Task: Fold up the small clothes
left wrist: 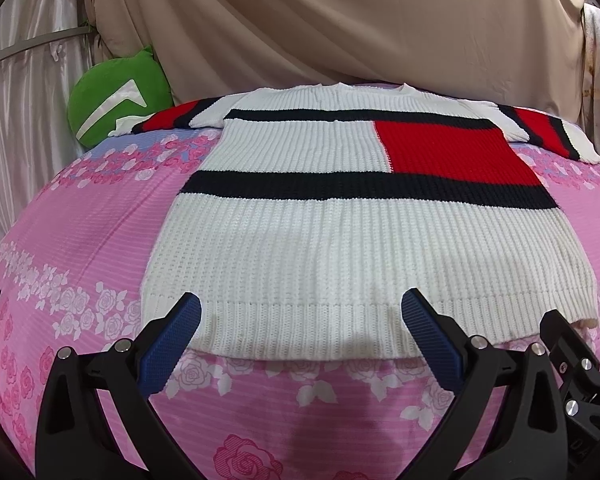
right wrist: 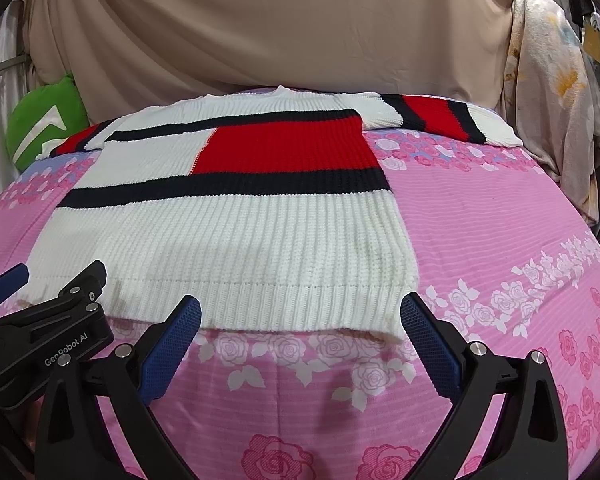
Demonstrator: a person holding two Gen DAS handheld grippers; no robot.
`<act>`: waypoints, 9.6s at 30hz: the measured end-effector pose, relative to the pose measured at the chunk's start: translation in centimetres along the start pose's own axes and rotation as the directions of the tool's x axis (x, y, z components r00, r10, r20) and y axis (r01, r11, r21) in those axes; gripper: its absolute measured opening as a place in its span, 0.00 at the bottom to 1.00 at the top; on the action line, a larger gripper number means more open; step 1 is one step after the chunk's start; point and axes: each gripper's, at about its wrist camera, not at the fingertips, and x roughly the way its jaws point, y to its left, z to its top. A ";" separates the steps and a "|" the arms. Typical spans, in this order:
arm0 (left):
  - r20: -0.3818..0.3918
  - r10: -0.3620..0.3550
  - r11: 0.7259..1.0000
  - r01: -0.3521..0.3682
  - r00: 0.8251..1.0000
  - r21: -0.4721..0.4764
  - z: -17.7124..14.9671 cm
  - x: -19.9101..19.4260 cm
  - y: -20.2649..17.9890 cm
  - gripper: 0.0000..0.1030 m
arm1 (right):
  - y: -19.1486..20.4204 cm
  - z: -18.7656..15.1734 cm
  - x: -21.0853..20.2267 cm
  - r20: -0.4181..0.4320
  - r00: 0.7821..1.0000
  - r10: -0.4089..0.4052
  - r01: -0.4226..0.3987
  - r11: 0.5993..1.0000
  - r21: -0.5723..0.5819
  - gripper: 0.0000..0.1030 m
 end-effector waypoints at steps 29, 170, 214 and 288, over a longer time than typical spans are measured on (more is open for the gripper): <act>-0.001 0.002 1.000 -0.002 1.000 0.002 0.1 0.0 -0.3 0.95 | 0.0 -0.1 0.3 -0.006 1.000 -0.001 0.001 1.000 -0.001 0.95; -0.113 -0.364 0.902 0.320 0.924 -0.292 23.5 28.6 7.8 0.10 | -17.1 23.1 24.2 -0.078 0.947 0.310 -0.304 0.949 0.088 0.12; -0.154 -0.204 0.978 0.194 0.967 -0.076 23.6 28.1 3.6 0.24 | -9.8 27.0 28.1 -0.164 0.944 0.287 -0.294 0.955 -0.024 0.06; -0.026 0.086 0.775 -0.084 0.996 -0.627 26.9 24.2 33.4 0.72 | -3.4 24.9 25.4 -0.119 0.898 0.425 -0.432 0.901 -0.043 0.36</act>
